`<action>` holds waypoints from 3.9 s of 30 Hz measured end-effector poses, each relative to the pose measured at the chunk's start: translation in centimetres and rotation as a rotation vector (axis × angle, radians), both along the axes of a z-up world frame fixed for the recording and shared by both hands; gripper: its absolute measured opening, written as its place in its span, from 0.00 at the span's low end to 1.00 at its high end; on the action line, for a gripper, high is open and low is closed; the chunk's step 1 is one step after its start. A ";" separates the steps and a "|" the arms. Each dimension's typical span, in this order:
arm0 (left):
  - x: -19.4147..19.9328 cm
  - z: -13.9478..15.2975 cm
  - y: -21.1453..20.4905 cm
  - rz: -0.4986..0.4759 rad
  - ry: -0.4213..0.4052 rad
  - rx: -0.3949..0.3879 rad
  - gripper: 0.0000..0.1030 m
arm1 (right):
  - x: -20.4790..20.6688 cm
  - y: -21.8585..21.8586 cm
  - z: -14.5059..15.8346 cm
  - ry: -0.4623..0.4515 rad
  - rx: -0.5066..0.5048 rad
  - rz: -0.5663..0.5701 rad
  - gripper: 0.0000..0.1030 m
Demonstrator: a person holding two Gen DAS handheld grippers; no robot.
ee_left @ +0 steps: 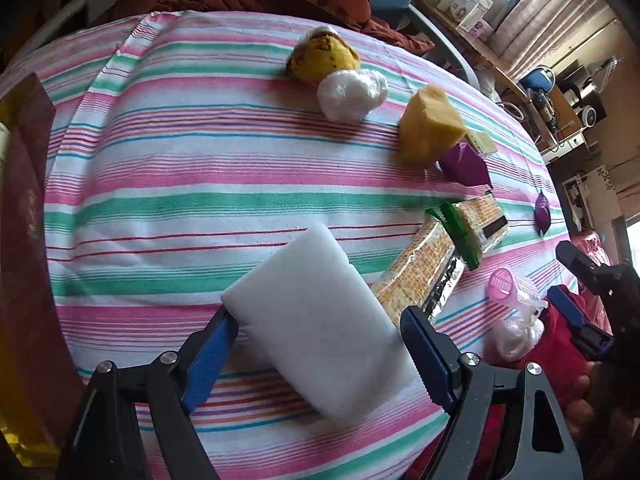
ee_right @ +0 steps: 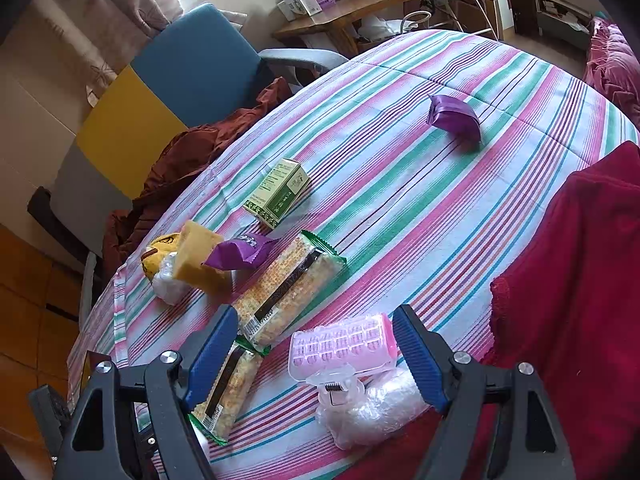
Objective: Organize objects
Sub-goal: 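Grasp the white foam block with the left gripper, then carry the foam block into the gold tray while the right gripper carries the pink hair roller there, then open both grippers over the tray and withdraw toward the remaining items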
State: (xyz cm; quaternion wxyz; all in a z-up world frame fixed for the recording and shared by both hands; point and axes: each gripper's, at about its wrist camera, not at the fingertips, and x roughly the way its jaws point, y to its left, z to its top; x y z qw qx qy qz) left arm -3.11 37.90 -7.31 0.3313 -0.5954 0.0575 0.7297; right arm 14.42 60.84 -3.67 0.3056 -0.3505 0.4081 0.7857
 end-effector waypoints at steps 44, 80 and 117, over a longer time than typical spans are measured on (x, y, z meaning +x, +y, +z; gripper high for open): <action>-1.7 6.6 -31.9 0.282 0.338 0.092 0.69 | -15.4 -26.6 5.0 0.139 0.065 0.876 0.65; -1.0 7.6 -35.9 0.516 0.593 -0.089 0.94 | -16.2 -37.2 1.4 -0.013 0.280 1.004 0.75; 3.0 9.6 -29.9 0.369 0.727 -0.153 0.94 | -13.2 -33.6 2.1 -0.006 0.417 0.887 0.77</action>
